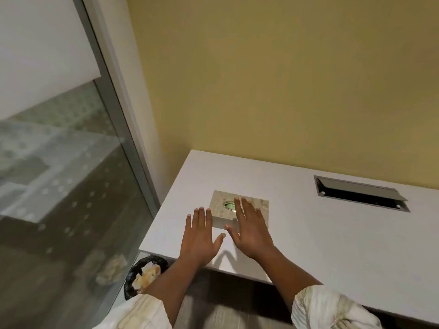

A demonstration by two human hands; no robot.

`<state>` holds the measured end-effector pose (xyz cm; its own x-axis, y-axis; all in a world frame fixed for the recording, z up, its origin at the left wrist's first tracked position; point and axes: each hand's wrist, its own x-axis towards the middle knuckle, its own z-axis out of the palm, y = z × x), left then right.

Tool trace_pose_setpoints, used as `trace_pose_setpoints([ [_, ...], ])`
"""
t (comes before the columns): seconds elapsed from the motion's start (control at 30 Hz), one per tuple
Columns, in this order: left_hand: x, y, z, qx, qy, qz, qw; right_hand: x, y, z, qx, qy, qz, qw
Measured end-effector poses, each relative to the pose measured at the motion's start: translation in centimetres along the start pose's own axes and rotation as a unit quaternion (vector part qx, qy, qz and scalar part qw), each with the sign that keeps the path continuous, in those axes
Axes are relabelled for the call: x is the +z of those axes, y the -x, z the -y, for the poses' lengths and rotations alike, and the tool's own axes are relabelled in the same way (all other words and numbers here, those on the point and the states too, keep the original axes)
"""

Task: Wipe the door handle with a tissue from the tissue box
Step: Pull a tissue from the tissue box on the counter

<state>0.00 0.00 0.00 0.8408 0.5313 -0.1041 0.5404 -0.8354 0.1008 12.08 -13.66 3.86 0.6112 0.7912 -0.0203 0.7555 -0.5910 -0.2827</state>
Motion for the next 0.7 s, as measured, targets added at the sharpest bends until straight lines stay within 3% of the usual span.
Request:
trace_pose_setpoints([
  [0.33, 6.9, -6.1, 0.9, -0.032, 0.023, -0.014, 0.999, 2.8, -9.2, -7.2, -0.079, 0.020, 0.009, 0.997],
  [0.5, 10.5, -6.2, 1.7, -0.054, 0.072, -0.042, 0.995, 3.8, -11.5, -9.6, -0.151, 0.045, 0.007, 0.987],
  [0.7, 14.4, -6.2, 2.0, -0.079, 0.062, -0.011, 0.995, 4.0, -14.1, -10.8, -0.249, 0.092, 0.020, 0.964],
])
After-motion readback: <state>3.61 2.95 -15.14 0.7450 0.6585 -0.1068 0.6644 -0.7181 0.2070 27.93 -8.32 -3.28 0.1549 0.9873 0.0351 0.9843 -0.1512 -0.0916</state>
